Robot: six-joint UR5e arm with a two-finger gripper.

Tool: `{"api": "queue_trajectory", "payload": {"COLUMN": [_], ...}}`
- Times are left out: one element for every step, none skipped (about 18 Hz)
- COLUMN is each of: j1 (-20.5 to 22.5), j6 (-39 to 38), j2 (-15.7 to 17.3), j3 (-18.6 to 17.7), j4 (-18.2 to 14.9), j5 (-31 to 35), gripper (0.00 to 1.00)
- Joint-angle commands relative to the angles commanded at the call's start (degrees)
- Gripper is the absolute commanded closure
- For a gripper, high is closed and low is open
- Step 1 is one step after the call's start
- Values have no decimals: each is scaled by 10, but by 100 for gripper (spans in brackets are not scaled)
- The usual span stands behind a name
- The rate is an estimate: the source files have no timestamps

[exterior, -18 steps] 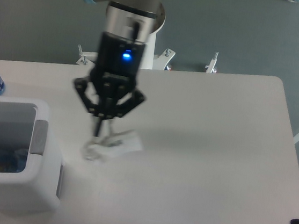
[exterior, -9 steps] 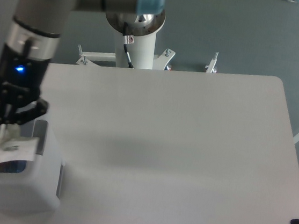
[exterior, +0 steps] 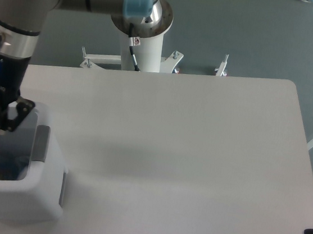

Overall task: Place the trash in the trash can
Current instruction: 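Open the gripper to drop the wrapper into the bin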

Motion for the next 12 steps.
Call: {"api": "queue_trajectory", "payload": {"j1": [11,17,25,35,42,50,69,92,107,117,122,126], "j6": [3,18,54,95,128,154,180,214,255,298,331,343], "j2": [-1,-1,1,3,4,7,19,27,37,46,49,52], "j3": [8,12,11,8,5,-1,-5,-10,-14,-20,-26,-28], "j4": [0,1,-4,-8,-17,-37,-58,-81,-100,-121,-133,-140], "j5": [32,74,117,146,160,165,166,170,172,179,193,210], "gripper": [0,0,0,0,0,0,0,0,0,0,0,0]}}
